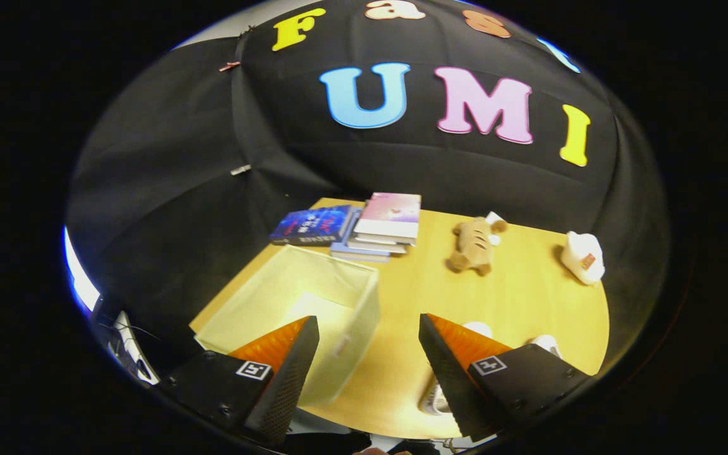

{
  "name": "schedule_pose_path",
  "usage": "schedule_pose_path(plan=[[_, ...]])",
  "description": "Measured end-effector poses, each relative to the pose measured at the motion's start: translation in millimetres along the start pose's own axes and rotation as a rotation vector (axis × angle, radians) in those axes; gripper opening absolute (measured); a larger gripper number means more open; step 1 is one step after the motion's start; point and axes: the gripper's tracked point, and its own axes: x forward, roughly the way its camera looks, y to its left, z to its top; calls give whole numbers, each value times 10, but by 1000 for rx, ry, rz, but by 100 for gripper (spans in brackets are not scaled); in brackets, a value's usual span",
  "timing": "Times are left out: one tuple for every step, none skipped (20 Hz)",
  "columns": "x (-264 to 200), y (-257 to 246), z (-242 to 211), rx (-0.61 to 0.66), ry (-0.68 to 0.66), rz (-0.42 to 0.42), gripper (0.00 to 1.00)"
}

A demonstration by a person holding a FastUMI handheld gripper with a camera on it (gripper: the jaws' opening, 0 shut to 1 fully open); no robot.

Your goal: Open the storage box then place both shoes into the box .Put the left shoe in first, then the right shoe, with the right side of both shoes facing outward in a uniform manner.

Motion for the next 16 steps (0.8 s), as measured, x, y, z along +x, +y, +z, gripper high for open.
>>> schedule_pose_path(plan=[[-28,-188,-167,11,25,-38,98],[-37,-367,-337,25,50,-77,99],[-42,-537,-527,41,76,-118,99],[-55,-729,-683,51,92,-159,98],[-71,-936,-855,52,109,-206,99],[-33,-1122,-1083,45,139,-251,98],[-6,-1256,-1280,38,175,-275,98],[21,-1342,-1454,36,209,-289,99],[60,-1406,-1593,39,234,-294,99],[85,-1469,-1722,43,257,-301,98],[133,-1519,-1826,53,278,-306,98],[193,-1556,-1914,70,303,-307,97],[303,-1561,-1945,91,312,-300,98],[414,-1575,-1946,108,315,-300,99],[488,-1609,-1958,123,314,-303,99],[565,-1664,-1968,129,318,-313,99]])
